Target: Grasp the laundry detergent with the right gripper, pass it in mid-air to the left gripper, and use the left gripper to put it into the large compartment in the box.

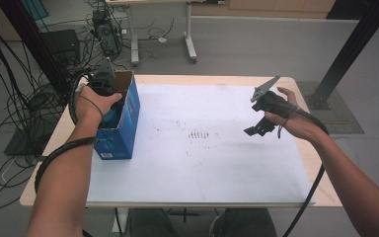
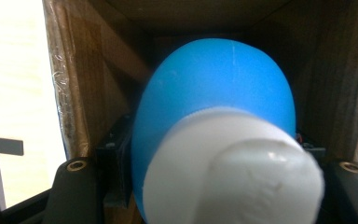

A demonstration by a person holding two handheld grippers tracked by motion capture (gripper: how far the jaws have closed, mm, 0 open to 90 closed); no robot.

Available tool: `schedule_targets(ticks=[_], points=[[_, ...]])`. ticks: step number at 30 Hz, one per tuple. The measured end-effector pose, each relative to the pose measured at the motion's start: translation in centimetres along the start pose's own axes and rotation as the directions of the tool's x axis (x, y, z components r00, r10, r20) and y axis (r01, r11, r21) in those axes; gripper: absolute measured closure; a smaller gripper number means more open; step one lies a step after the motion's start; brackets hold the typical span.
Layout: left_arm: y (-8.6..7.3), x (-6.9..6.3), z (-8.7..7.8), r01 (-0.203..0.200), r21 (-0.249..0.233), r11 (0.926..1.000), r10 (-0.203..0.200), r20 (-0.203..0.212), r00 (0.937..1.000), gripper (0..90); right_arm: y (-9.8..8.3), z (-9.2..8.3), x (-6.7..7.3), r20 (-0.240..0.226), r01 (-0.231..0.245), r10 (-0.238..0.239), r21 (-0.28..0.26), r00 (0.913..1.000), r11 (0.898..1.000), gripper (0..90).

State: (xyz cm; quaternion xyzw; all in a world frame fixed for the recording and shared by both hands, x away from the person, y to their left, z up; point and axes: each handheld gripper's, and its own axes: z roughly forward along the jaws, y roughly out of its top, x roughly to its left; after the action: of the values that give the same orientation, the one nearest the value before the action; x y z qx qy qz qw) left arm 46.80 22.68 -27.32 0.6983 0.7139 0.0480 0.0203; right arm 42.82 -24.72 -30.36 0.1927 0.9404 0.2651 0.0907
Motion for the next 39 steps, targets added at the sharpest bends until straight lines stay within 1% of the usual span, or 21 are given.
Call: schedule_targets(ticks=[39], points=[[-0.09, 0.00, 0.20, 0.000, -0.002, 1.0000, 0.000, 0.001, 1.0000, 34.3, -0.05, -0.17, 0.16, 0.006, 0.008, -0.008, 0.003, 0.9999, 1.000, 0.4]])
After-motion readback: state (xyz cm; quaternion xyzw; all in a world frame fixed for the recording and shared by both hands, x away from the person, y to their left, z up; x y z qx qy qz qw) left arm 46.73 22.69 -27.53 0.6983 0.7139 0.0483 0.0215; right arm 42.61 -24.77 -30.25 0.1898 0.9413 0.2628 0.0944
